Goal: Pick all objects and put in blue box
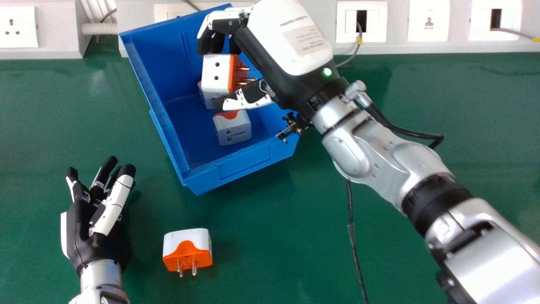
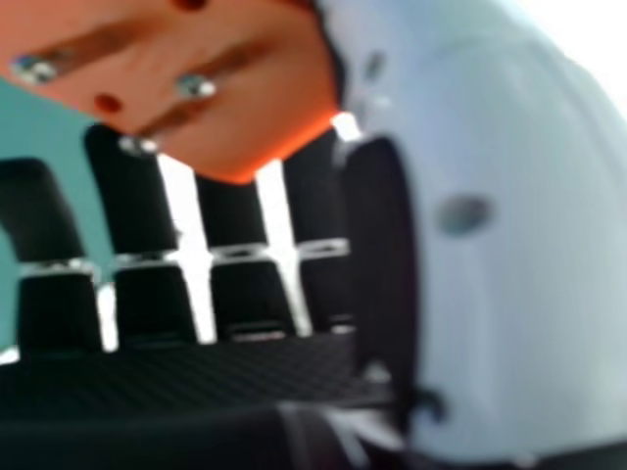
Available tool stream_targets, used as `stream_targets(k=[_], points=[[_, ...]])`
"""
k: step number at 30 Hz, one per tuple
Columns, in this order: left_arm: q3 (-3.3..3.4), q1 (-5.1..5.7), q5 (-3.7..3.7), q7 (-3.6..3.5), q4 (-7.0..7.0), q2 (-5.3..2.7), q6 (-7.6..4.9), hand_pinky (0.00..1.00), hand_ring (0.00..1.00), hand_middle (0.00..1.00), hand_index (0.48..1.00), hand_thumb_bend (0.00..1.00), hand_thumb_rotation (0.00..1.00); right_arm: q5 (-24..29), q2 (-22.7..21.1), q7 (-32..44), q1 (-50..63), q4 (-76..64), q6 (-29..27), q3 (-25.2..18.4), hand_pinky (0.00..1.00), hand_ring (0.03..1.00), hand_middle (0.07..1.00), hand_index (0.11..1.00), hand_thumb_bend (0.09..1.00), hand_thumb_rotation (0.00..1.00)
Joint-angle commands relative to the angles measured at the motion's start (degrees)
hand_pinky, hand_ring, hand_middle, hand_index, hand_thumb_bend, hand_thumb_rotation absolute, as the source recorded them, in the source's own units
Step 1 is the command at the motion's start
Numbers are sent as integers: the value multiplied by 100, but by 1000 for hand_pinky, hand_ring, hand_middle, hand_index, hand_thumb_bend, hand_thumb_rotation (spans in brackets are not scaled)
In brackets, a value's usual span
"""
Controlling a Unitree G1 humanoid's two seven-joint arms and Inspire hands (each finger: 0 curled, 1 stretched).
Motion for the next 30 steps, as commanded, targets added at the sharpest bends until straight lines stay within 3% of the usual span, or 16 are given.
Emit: stream_targets(k=[1,3,4,5,8,11,18,21,24,27,30], points=[[34,378,-5,323,583,-207,724,826,852,847,796,659,5,-57,87,416,-399,20,627,141,351,428,482,532,497,0],[17,387,28,381,593,-207,728,827,852,845,788,661,4,-121,91,878,-357,-167,1171,293,351,441,497,531,496,0],[6,396,45,400,599,-205,722,823,845,833,781,670,7,-138,85,983,-306,-280,1340,344,553,714,743,753,739,54],[7,399,49,410,606,-203,727,820,842,829,777,669,10,-164,75,1019,-250,-382,1467,390,722,883,895,899,894,119],[-11,417,72,407,619,-193,750,820,845,835,784,662,10,-185,19,1037,-95,-627,1654,495,881,976,978,979,979,257],[-15,438,69,320,631,-197,722,838,855,849,780,652,7,-176,-39,1029,-5,-803,1724,563,973,998,998,998,1000,400],[-64,445,109,405,659,-196,753,825,843,837,790,666,34,-99,-102,900,110,-1123,1706,562,1000,1000,1000,1000,1000,534],[-50,464,89,345,663,-193,756,827,849,844,801,671,47,-66,-125,866,172,-1285,1661,536,1000,1000,1000,1000,1000,559],[-63,472,112,391,678,-192,757,825,852,845,798,673,48,-49,-179,790,261,-1488,1555,510,1000,1000,1000,1000,1000,581],[-84,491,146,434,681,-204,737,818,850,842,800,663,40,6,-267,784,447,-1911,1482,425,1000,1000,1000,1000,1000,690],[-48,496,136,440,684,-219,760,818,849,840,804,662,37,138,-345,731,760,-2485,1361,256,1000,1000,1000,1000,1000,707]])
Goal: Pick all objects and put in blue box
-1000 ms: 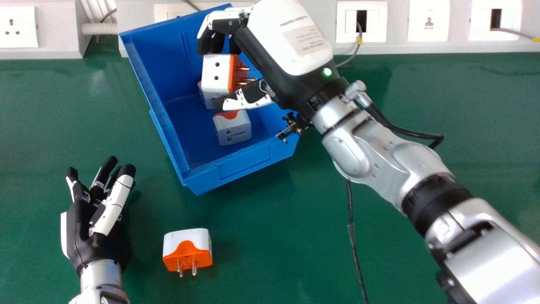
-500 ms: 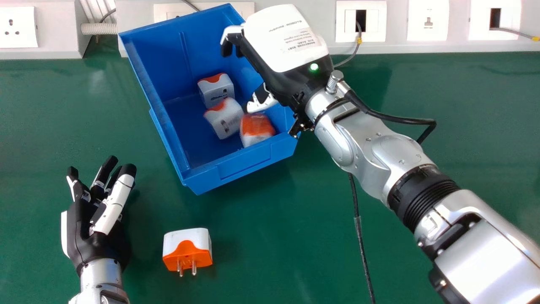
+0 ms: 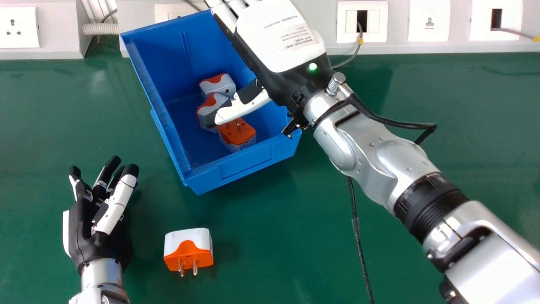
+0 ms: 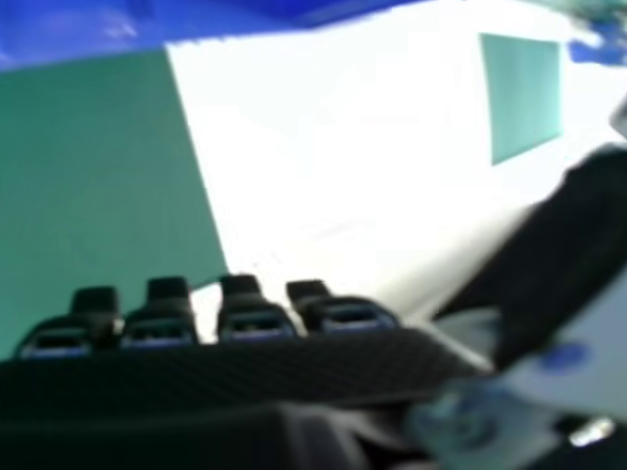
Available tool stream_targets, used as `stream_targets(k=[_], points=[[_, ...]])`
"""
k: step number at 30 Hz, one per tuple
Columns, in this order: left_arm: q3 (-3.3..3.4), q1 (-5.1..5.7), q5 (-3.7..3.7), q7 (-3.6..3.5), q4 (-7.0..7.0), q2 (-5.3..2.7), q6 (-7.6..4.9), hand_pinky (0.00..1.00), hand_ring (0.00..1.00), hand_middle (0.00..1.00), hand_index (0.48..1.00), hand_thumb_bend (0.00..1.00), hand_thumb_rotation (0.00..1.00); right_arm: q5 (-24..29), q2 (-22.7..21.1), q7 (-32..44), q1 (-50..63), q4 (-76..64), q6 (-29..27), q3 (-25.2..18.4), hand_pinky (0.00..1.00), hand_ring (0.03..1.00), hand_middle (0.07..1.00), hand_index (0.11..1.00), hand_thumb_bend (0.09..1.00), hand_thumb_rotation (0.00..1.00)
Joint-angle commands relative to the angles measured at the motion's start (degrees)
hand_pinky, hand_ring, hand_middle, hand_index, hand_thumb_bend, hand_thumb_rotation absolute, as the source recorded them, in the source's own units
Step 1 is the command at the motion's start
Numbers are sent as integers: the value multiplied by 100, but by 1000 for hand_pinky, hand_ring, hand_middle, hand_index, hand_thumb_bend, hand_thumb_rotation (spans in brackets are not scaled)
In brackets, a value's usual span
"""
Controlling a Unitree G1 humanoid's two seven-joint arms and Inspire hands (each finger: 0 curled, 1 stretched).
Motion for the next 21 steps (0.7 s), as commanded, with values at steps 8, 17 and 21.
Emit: stream_targets(k=[8,17,21], points=[[46,574,22,353,603,-276,769,824,851,844,800,658,25,705,-230,-494,1409,-1880,-1122,-518,1000,1000,1000,1000,1000,708],[3,624,139,445,629,-239,733,826,860,858,789,635,48,1194,-261,-704,2439,-1606,-3070,-512,923,990,1000,1000,1000,737],[63,630,72,392,644,-227,771,821,864,858,712,715,60,1363,-262,-518,2812,-1430,-3559,-544,889,958,1000,1000,1000,780]])
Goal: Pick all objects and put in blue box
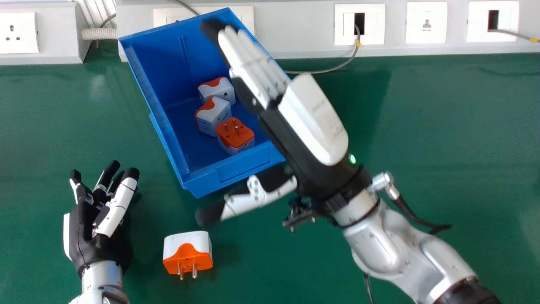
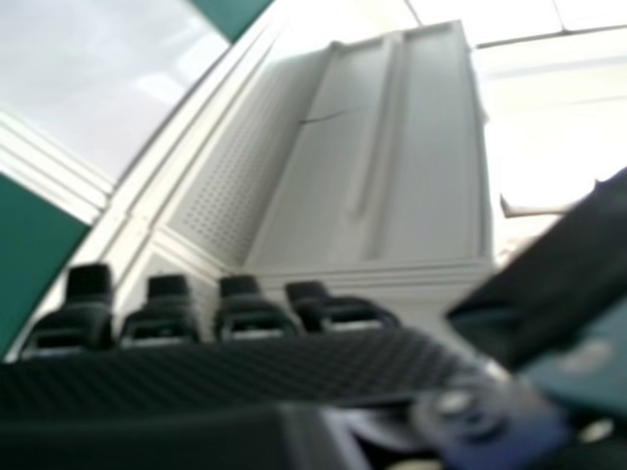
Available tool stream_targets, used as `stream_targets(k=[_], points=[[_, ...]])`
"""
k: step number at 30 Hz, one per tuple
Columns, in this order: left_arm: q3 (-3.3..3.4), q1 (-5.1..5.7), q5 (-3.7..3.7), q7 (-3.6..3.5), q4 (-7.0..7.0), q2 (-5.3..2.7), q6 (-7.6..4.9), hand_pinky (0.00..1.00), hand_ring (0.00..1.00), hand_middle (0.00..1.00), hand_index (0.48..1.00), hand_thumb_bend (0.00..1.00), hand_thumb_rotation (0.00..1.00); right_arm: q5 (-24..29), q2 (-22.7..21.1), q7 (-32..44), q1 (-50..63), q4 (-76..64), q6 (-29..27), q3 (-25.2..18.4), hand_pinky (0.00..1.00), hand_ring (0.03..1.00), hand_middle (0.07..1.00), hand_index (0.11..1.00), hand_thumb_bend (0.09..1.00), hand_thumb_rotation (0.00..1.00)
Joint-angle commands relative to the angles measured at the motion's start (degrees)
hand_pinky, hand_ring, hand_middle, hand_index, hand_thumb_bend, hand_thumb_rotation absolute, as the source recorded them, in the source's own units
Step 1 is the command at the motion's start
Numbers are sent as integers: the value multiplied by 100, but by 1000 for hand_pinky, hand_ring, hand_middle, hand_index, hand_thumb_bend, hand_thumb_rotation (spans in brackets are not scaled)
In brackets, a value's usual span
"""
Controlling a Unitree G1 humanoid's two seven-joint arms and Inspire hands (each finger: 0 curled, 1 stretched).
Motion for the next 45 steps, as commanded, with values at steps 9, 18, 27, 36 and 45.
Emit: stream_targets(k=[9,18,27,36,45], points=[[12,581,17,340,611,-240,777,821,854,849,805,660,49,886,125,730,749,358,-918,-81,813,902,950,983,1000,818],[6,600,17,354,580,-227,765,822,860,855,798,667,61,826,169,1167,1020,688,-1046,-41,779,853,901,961,1000,824],[5,603,7,335,560,-239,778,819,857,854,806,666,33,621,229,1702,996,1001,-760,193,717,804,853,900,1000,824],[-19,623,32,372,556,-247,750,812,856,852,821,672,60,468,441,2039,506,1730,-641,348,726,807,848,875,1000,828],[-9,629,-7,385,547,-254,780,813,853,852,824,665,58,-12,613,1822,-72,2362,-460,568,742,809,844,863,1000,812]])
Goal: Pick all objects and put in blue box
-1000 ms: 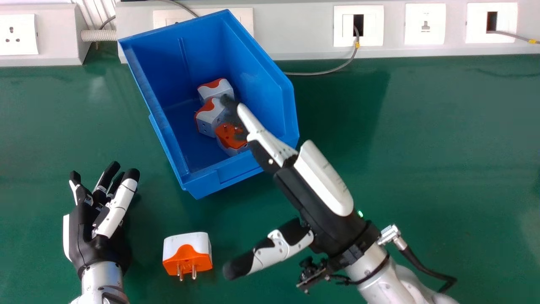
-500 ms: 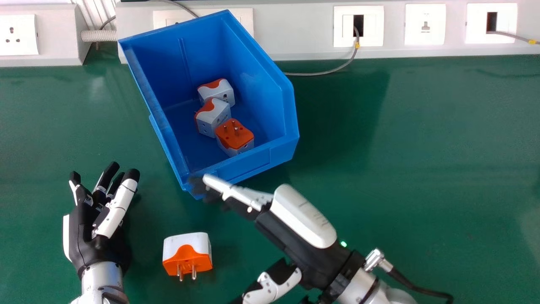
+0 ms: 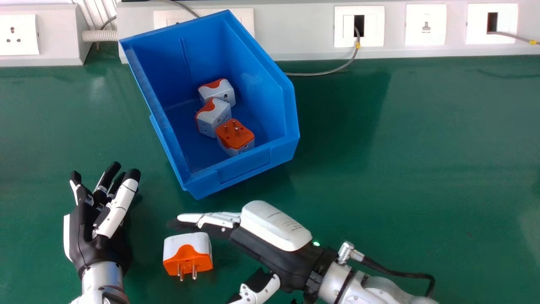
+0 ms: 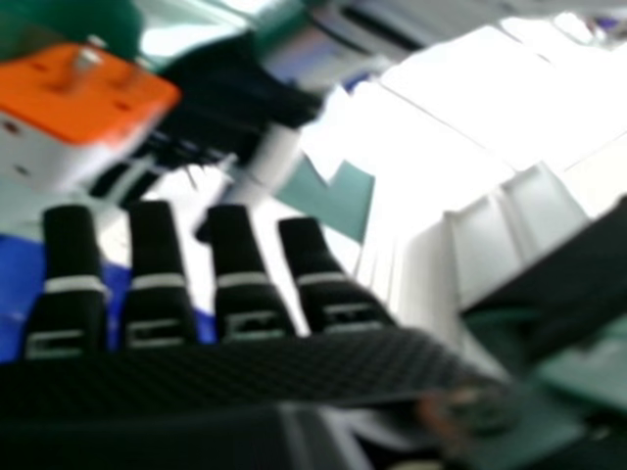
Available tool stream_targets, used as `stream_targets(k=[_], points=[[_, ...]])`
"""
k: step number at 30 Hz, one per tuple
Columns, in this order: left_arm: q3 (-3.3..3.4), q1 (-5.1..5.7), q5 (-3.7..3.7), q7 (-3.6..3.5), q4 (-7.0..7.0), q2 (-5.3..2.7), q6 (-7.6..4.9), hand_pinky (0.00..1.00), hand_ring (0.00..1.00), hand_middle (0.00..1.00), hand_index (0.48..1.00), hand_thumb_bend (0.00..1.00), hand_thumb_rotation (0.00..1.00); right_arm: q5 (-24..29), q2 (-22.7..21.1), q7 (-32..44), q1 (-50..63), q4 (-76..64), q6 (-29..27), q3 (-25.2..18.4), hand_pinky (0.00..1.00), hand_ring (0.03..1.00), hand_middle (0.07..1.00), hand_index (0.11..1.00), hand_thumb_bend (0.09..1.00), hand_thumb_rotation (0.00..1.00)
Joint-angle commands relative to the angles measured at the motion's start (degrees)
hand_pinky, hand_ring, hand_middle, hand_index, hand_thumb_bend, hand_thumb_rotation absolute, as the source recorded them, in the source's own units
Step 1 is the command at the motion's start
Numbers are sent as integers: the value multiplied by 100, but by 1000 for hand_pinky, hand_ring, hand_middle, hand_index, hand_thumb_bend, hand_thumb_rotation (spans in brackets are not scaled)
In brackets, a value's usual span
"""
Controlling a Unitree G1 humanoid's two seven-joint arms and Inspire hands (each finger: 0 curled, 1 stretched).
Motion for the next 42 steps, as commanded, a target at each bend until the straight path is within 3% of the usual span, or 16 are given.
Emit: stream_targets(k=[1,4,7,14,16,18,20,26,32,36,39,40,42], points=[[37,615,-13,349,547,-253,783,813,855,855,828,660,64,-78,116,-178,-288,26,34,42,747,813,848,867,1000,816],[7,624,32,425,563,-242,779,813,852,850,814,658,51,-185,152,-347,-415,85,54,55,761,819,854,871,1000,820],[-28,655,66,399,585,-228,763,820,856,857,829,632,50,-207,190,-417,-530,113,70,52,769,826,860,871,1000,819],[7,665,25,387,606,-268,815,811,851,850,810,641,12,-426,256,-610,-763,135,283,180,805,869,888,874,1000,752],[-29,677,76,439,612,-277,775,812,847,843,799,642,10,-482,296,-700,-821,177,310,220,824,888,896,875,1000,730],[-58,696,104,424,611,-275,763,813,846,841,797,641,10,-497,327,-744,-871,201,332,249,826,890,896,875,1000,725],[-51,706,92,400,616,-275,767,828,854,857,813,607,22,-510,356,-755,-924,237,358,269,842,906,897,874,1000,705],[-5,708,83,429,640,-271,795,826,848,857,827,605,18,-600,419,-864,-1016,377,385,345,843,908,897,875,1000,708],[-53,727,169,501,652,-225,812,825,853,863,836,621,46,-690,507,-896,-1118,625,472,517,851,909,893,874,1000,688],[-10,729,171,481,677,-194,852,827,853,862,836,641,50,-973,527,-1002,-1303,761,643,757,845,914,899,883,1000,686],[-42,734,241,591,700,-168,858,815,842,853,827,641,52,-1091,554,-1038,-1416,884,727,848,840,918,903,880,1000,693],[-35,730,241,627,707,-167,864,809,839,850,828,636,50,-1109,568,-1029,-1454,945,760,870,836,917,902,878,1000,691],[25,723,169,606,715,-175,900,799,832,842,816,625,29,-1155,605,-983,-1541,1088,856,933,833,916,907,879,1000,660]])
